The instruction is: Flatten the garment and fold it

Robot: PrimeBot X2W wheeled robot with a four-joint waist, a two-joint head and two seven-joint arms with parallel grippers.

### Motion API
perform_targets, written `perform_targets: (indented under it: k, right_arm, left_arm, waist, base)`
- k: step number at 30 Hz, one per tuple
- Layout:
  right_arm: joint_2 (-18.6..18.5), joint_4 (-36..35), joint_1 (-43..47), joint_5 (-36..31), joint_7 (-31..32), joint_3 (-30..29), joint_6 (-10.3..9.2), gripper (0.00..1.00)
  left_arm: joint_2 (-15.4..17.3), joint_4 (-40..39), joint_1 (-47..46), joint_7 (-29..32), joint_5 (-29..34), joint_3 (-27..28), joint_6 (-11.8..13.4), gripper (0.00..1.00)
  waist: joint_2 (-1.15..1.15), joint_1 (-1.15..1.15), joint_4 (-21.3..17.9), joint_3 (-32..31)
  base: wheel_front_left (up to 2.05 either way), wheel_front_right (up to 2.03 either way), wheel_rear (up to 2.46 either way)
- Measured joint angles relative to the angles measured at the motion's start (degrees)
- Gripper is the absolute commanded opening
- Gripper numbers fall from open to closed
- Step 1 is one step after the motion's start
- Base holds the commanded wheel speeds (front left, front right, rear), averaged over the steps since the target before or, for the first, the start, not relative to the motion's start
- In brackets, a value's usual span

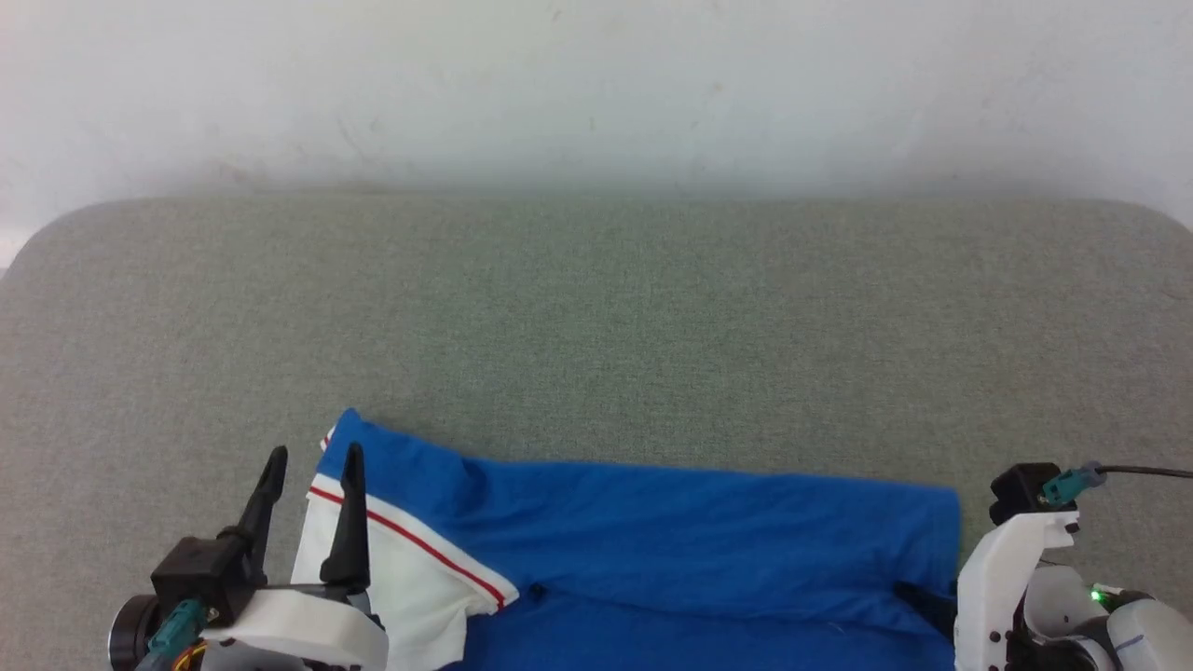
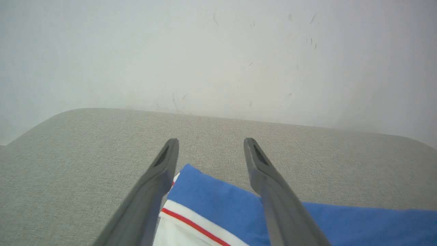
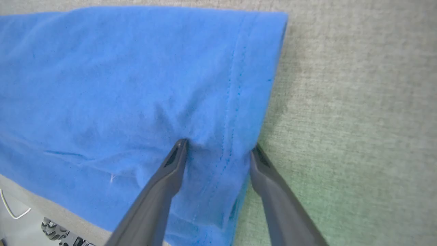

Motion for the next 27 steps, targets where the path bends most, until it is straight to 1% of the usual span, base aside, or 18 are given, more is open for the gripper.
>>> perform_targets:
  k: [1, 3, 5, 10, 12, 15, 19, 22, 27]
  right_arm:
    - [0.0, 0.6, -0.4, 0.3, 0.6, 0.1, 0.0, 0.0]
    - [0.2, 1.2, -0.9, 0.9, 1.1, 0.9, 0.0, 0.0]
    - [0.6, 1.3, -1.3, 1.0, 0.3, 2.1, 0.0, 0.0]
    - [0.2, 0.1, -1.7, 1.0, -3.6, 3.6, 0.01, 0.0]
    - [-0.4, -1.1, -1.8, 1.0, -4.3, 3.6, 0.01, 0.0]
    - [-2.6, -2.7, -1.8, 0.9, -4.3, 2.6, 0.09, 0.0]
    - [-5.5, -4.0, -1.6, 0.3, -4.3, -1.7, 0.09, 0.0]
    - [-6.9, -4.9, -0.4, -0.6, -4.2, -6.8, 0.09, 0.0]
    - [-7.9, -6.8, 3.5, -3.7, -1.4, -16.2, 0.09, 0.0]
  left_arm:
    - [0.0, 0.0, 0.0, 0.0, 0.3, 0.0, -0.1, 1.0]
    - [0.0, 0.0, 0.0, 0.0, 0.9, 0.1, -0.3, 1.0]
    - [0.0, 0.0, 0.0, 0.0, 1.2, 0.2, -0.3, 1.0]
    - [0.1, 0.1, 0.1, 0.0, 2.0, 0.4, -0.3, 1.0]
    - [0.3, 0.1, 0.8, 0.0, 2.5, 0.7, 0.1, 1.0]
    - [0.6, 0.2, 1.7, 0.0, 3.2, 1.0, 0.9, 1.0]
    - [0.6, 0.3, 1.9, 0.1, 3.2, 1.0, 1.1, 1.0]
    - [0.6, 0.3, 1.9, 0.1, 3.2, 0.9, 1.2, 1.0]
    - [0.6, 0.3, 1.9, 0.1, 3.2, 0.9, 1.2, 1.0]
  waist:
    - [0.0, 0.0, 0.0, -0.1]
    - [0.0, 0.0, 0.0, -0.4]
    - [0.0, 0.0, -0.1, -0.7]
    - [0.0, 0.01, -0.4, -1.7]
    - [0.0, 0.01, -0.8, -2.2]
    - [0.0, 0.01, -1.6, -2.5]
    - [0.0, 0.01, -2.8, -2.5]
    - [0.0, 0.01, -3.3, -2.4]
    - [0.0, 0.01, -3.4, -2.1]
  base:
    - [0.0, 0.0, 0.0]
    - [0.0, 0.0, 0.0]
    - [0.0, 0.0, 0.0]
    - [0.0, 0.0, 0.0]
    - [0.0, 0.0, 0.0]
    - [0.0, 0.0, 0.0]
    - [0.0, 0.0, 0.0]
    - [0.0, 0.0, 0.0]
    - [0.0, 0.0, 0.0]
